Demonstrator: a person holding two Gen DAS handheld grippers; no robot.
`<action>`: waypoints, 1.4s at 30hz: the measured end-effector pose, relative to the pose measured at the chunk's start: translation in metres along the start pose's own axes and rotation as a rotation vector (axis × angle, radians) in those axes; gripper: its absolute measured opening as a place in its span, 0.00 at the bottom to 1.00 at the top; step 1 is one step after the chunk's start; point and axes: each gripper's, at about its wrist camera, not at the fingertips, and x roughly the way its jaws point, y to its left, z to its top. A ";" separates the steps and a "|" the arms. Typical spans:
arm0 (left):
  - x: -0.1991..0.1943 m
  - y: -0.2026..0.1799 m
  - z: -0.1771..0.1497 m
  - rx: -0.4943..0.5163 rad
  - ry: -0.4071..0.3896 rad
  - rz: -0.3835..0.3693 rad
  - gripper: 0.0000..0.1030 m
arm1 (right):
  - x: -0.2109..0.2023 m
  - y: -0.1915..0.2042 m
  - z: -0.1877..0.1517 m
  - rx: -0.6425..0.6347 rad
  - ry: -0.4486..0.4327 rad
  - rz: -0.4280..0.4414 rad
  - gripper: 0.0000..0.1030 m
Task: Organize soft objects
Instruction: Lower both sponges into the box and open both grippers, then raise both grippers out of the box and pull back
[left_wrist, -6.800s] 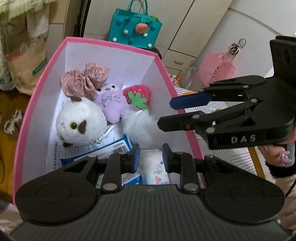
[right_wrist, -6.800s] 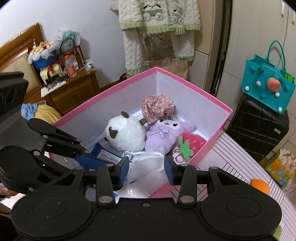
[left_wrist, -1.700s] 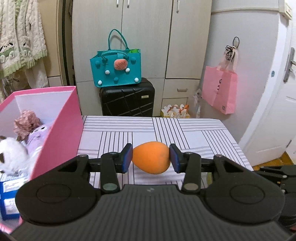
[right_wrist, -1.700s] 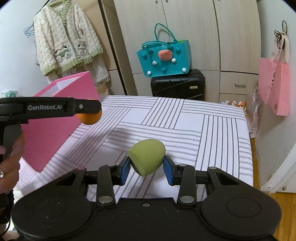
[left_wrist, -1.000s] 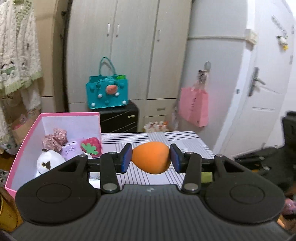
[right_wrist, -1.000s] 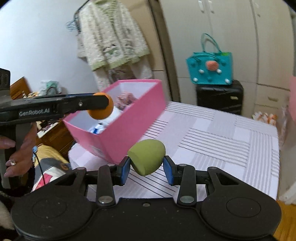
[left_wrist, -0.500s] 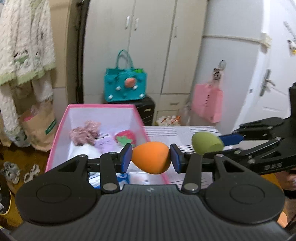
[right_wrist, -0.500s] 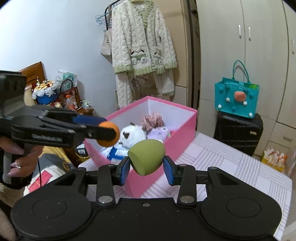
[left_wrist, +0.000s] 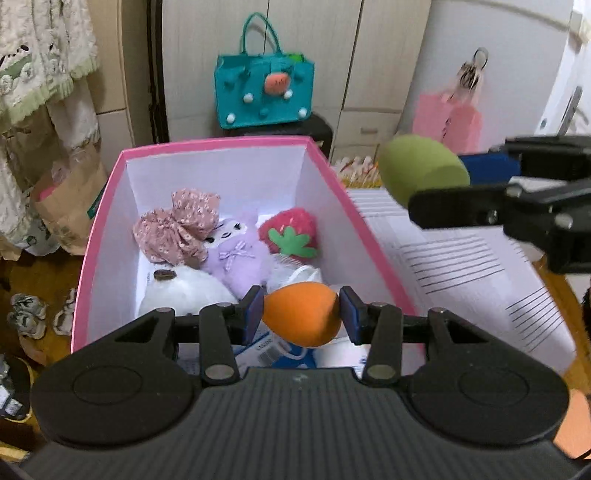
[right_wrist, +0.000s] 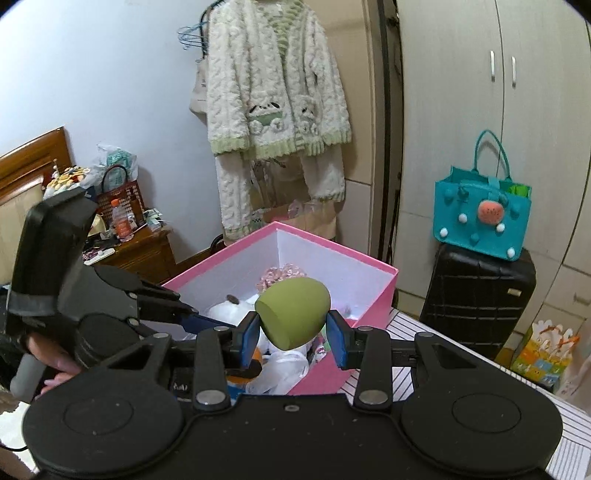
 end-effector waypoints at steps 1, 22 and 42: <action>0.003 0.000 0.001 0.005 0.016 -0.004 0.42 | 0.004 -0.002 0.001 0.008 0.006 -0.001 0.44; 0.028 0.002 0.019 -0.031 0.028 -0.119 0.53 | 0.053 -0.017 0.011 0.049 0.121 0.045 0.45; -0.059 -0.013 -0.015 0.076 -0.090 0.038 0.91 | 0.033 -0.015 0.001 0.074 0.086 0.045 0.53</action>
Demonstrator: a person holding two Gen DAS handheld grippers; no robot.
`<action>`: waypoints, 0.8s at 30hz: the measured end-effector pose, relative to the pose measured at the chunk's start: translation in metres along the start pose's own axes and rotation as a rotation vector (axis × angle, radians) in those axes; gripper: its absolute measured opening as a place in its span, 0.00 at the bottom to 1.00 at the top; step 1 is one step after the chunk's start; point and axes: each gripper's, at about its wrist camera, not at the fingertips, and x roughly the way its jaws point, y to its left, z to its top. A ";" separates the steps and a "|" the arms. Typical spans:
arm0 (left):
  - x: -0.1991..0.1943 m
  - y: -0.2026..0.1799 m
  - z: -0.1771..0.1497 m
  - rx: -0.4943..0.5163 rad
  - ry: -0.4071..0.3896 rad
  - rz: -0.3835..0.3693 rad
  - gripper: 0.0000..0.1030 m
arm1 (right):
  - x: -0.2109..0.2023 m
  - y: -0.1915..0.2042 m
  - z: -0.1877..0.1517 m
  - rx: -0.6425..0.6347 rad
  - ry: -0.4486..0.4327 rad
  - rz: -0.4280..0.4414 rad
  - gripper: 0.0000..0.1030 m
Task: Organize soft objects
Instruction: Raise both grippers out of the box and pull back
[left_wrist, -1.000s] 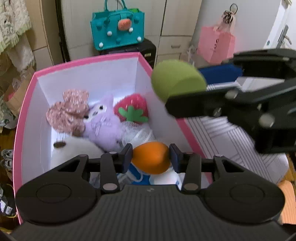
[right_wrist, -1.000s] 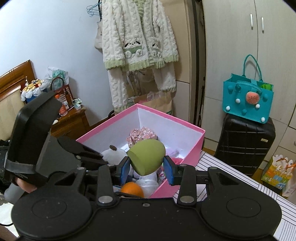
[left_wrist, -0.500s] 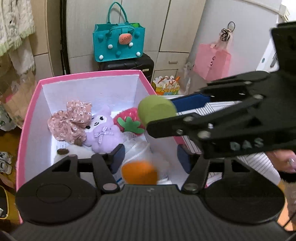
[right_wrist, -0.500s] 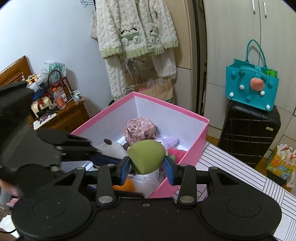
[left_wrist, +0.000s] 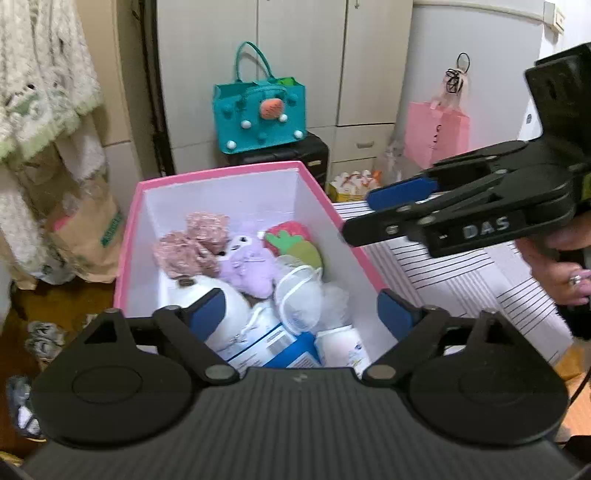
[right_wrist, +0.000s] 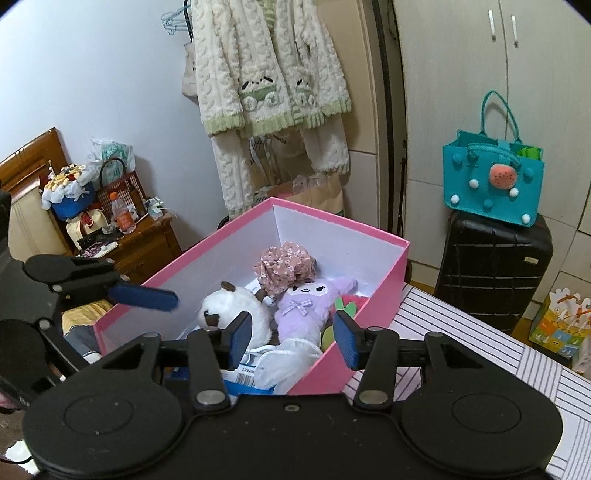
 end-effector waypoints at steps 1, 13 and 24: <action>-0.005 -0.002 -0.001 0.006 -0.003 0.017 0.93 | -0.005 0.001 -0.002 0.000 -0.007 -0.003 0.54; -0.055 -0.021 -0.015 0.000 0.060 0.110 0.97 | -0.067 0.038 -0.021 -0.049 -0.063 -0.071 0.65; -0.091 -0.042 -0.026 -0.022 0.040 0.133 0.97 | -0.127 0.060 -0.047 -0.006 -0.104 -0.192 1.00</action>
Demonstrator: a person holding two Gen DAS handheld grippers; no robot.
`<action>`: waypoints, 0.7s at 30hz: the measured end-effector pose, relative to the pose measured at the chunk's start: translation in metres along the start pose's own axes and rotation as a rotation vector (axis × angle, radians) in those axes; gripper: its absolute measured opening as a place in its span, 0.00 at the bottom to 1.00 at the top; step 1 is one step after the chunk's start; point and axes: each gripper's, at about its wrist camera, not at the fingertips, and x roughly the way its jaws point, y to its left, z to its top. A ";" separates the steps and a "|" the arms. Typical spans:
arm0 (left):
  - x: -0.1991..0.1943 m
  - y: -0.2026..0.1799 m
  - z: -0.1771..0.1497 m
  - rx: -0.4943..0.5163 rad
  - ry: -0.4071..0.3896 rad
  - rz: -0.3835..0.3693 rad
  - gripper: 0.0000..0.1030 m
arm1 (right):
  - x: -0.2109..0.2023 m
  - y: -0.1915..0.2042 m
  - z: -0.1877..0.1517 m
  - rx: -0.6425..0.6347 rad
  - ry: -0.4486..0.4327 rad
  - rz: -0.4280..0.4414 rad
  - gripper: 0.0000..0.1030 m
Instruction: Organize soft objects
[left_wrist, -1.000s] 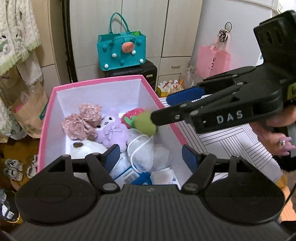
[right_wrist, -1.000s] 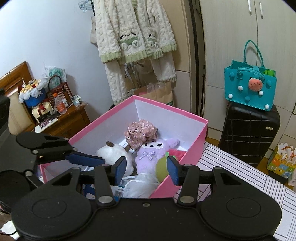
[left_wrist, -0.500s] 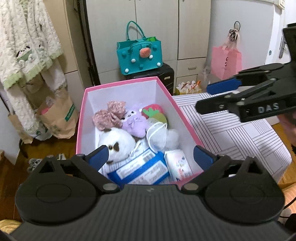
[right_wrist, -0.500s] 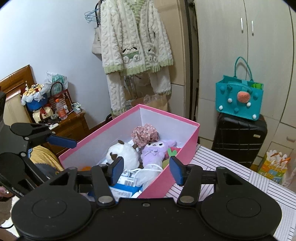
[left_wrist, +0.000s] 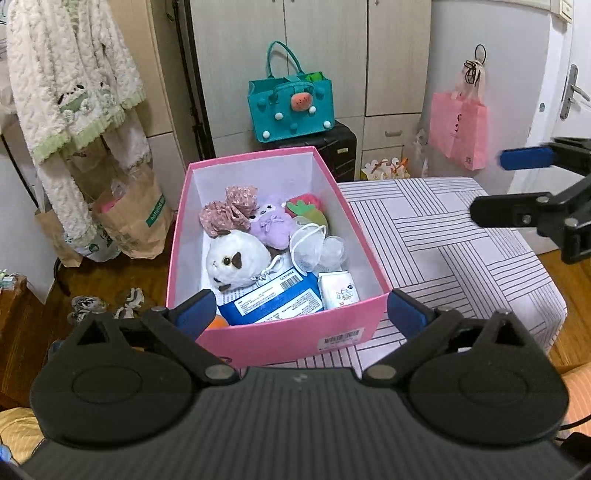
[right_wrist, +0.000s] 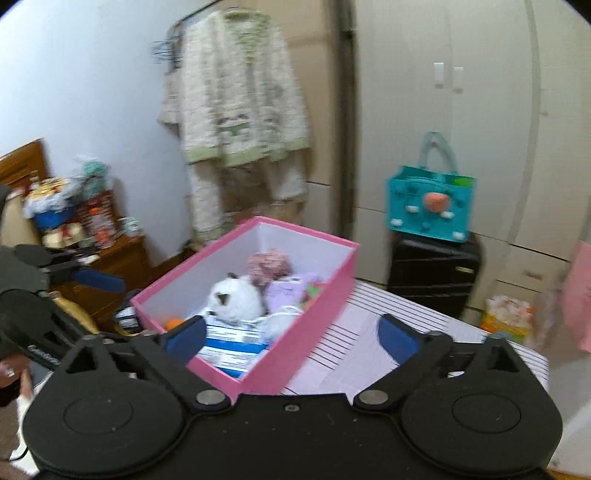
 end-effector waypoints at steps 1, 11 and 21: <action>-0.003 -0.002 0.000 -0.004 -0.004 0.000 0.97 | -0.005 0.001 -0.001 0.017 0.000 -0.040 1.00; -0.013 -0.015 -0.002 -0.085 0.000 0.011 1.00 | -0.042 -0.007 -0.020 0.169 0.039 -0.188 1.00; -0.021 -0.028 -0.010 -0.107 -0.040 0.043 1.00 | -0.058 -0.008 -0.041 0.228 0.047 -0.236 1.00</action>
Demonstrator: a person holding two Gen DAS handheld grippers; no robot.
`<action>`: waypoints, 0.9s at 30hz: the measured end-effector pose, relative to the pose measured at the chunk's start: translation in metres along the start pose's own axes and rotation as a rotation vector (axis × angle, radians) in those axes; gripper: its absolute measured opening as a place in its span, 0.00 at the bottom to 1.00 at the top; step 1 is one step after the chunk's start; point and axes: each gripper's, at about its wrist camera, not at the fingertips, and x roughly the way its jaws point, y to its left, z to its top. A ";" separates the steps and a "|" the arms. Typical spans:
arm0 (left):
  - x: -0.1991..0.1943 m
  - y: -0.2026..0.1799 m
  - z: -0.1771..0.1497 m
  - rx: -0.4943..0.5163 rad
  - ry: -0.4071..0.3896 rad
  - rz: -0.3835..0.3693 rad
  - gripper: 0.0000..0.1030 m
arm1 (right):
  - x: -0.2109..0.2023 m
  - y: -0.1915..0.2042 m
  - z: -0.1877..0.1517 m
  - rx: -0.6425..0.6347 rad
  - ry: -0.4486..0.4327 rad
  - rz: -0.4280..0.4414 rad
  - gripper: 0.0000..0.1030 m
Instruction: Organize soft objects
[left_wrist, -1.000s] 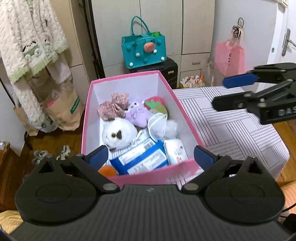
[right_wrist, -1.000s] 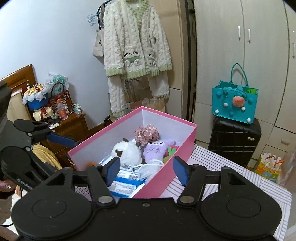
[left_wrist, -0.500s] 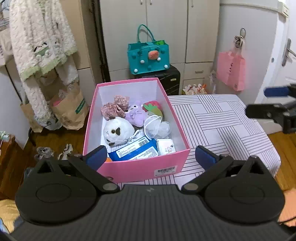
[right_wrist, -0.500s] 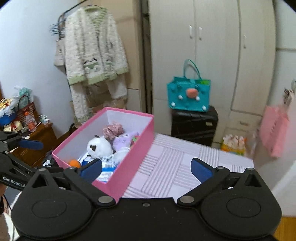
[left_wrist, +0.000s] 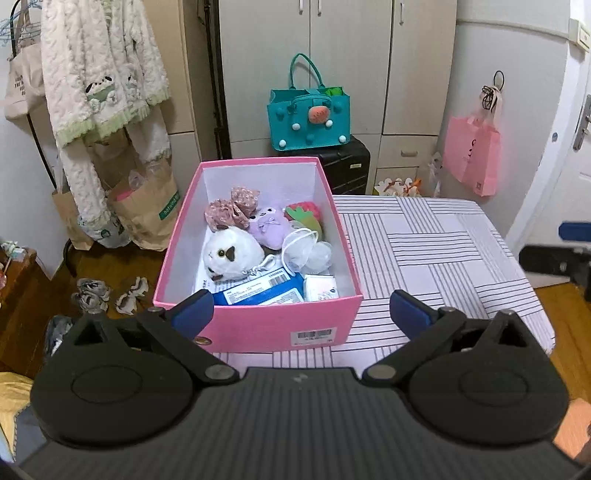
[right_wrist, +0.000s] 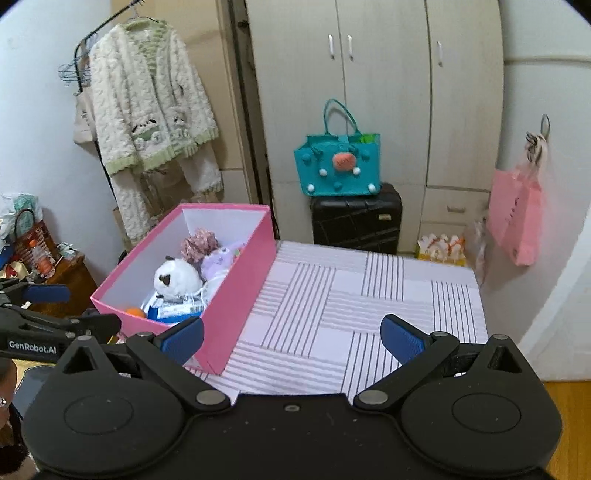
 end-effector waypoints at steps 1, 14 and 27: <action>0.000 0.000 -0.001 -0.006 0.001 -0.006 1.00 | -0.001 0.000 -0.002 0.005 0.009 -0.002 1.00; -0.003 -0.011 -0.012 -0.004 -0.015 0.015 1.00 | -0.014 0.017 -0.022 -0.057 -0.013 -0.109 1.00; -0.015 -0.025 -0.025 0.041 -0.059 0.050 1.00 | -0.027 0.015 -0.034 -0.045 -0.046 -0.193 1.00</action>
